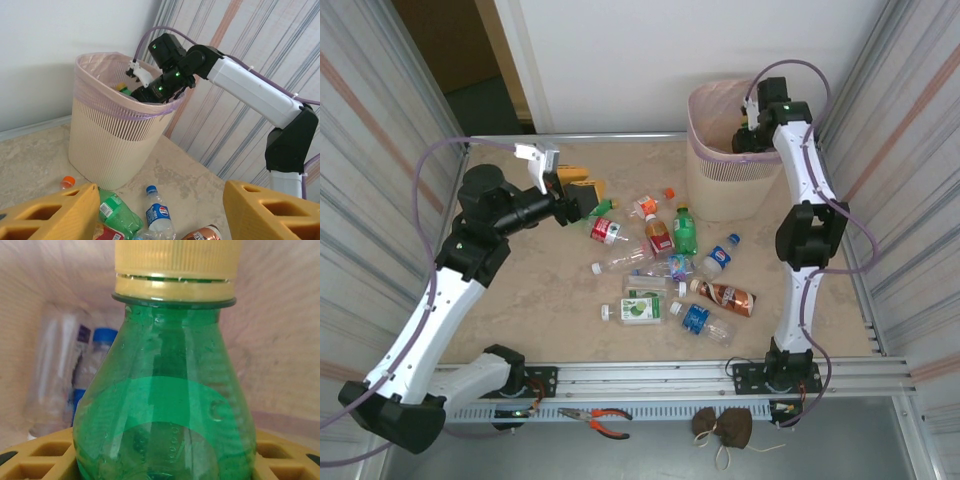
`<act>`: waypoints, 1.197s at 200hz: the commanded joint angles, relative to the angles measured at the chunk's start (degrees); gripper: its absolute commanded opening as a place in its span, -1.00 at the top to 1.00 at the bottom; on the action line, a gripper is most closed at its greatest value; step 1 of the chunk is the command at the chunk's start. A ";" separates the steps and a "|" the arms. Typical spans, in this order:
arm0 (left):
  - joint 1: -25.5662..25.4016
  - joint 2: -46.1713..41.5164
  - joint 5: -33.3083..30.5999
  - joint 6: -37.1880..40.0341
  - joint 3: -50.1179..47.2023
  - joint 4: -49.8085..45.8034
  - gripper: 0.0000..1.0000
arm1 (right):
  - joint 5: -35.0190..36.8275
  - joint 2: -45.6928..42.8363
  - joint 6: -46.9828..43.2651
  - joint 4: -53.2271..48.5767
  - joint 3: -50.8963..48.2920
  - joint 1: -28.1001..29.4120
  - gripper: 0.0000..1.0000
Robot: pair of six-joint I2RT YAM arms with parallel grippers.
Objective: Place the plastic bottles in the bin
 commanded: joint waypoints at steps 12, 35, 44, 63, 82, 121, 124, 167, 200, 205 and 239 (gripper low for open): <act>-0.33 0.32 0.08 -0.35 -0.37 1.62 -0.32 | 1.60 3.68 2.39 -7.98 2.15 -0.04 -0.13; -0.33 0.28 -0.16 -0.56 -0.83 1.55 -0.32 | 1.52 5.95 3.13 -10.10 3.32 -0.10 -0.18; -0.33 0.34 -0.27 -0.59 -0.97 1.57 -0.32 | 1.78 6.54 3.39 -10.55 3.66 -0.10 -0.21; -0.30 0.36 -0.36 -0.74 -1.07 1.46 -0.32 | 1.91 7.04 3.77 -10.93 4.04 -0.09 -0.34; -0.33 0.53 -0.75 -0.62 -1.06 1.10 -0.32 | 1.91 6.89 3.99 -11.38 4.83 0.13 -0.47; -0.33 1.70 -1.34 -1.14 -0.63 -0.79 -0.32 | 1.50 4.34 4.27 -11.72 5.98 0.29 -0.65; -0.33 1.85 -1.45 -1.30 -0.63 -1.01 -0.31 | 1.49 4.02 4.34 -11.68 6.03 0.27 -0.65; -0.33 3.68 -1.44 -1.40 -0.54 -4.94 -0.30 | 1.82 0.25 4.56 -11.89 7.63 0.57 -0.70; -0.33 6.05 0.23 5.81 0.97 -11.43 -0.28 | 1.74 -2.64 4.53 -12.43 9.07 0.72 -0.71; -0.33 6.70 0.29 7.56 1.38 -12.63 -0.27 | 1.70 -3.23 4.56 -12.42 9.22 0.75 -0.71; -0.33 11.06 0.60 18.86 3.97 -19.69 -0.20 | 0.67 -6.86 4.57 -12.16 9.41 0.73 -0.71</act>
